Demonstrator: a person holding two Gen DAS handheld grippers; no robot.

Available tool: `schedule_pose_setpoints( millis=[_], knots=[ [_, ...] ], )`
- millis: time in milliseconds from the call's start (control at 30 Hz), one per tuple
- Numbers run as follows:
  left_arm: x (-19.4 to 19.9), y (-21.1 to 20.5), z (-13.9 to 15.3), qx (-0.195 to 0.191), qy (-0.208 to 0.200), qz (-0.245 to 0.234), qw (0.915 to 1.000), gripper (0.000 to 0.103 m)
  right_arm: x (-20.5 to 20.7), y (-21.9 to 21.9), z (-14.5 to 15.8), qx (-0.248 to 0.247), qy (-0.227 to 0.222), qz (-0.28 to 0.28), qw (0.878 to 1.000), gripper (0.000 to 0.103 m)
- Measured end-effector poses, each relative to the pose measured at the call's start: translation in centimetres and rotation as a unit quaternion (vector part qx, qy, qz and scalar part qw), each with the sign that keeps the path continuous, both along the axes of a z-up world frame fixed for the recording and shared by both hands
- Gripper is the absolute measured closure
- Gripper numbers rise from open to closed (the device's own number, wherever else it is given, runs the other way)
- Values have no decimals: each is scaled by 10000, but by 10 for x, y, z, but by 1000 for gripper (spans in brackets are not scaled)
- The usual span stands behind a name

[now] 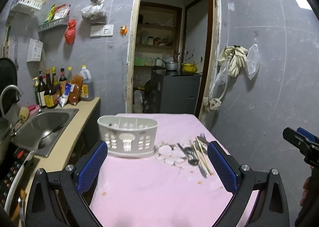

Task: Organize utensils
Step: 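Lower the left tool to the utensil pile and grasp the metal knife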

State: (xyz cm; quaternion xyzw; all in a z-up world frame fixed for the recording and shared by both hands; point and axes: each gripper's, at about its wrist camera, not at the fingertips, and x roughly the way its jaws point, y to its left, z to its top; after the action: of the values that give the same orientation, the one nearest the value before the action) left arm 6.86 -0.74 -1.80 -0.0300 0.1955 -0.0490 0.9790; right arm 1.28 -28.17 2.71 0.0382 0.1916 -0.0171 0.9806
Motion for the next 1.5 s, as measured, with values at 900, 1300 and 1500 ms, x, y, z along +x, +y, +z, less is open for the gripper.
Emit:
schedule_pose_setpoints(
  millis=[900, 1300, 1500],
  knots=[
    [230, -101, -115, -10, 1579, 530, 9860, 2, 309, -90, -87, 83, 1096, 920, 9897, 1],
    [270, -109, -177, -348, 2369, 497, 9696, 39, 380, -55, -169, 149, 1907, 1774, 9654, 40],
    [273, -125, -191, -401, 2687, 181, 9622, 68, 386, -41, -188, 101, 2208, 2003, 9545, 48]
  ],
)
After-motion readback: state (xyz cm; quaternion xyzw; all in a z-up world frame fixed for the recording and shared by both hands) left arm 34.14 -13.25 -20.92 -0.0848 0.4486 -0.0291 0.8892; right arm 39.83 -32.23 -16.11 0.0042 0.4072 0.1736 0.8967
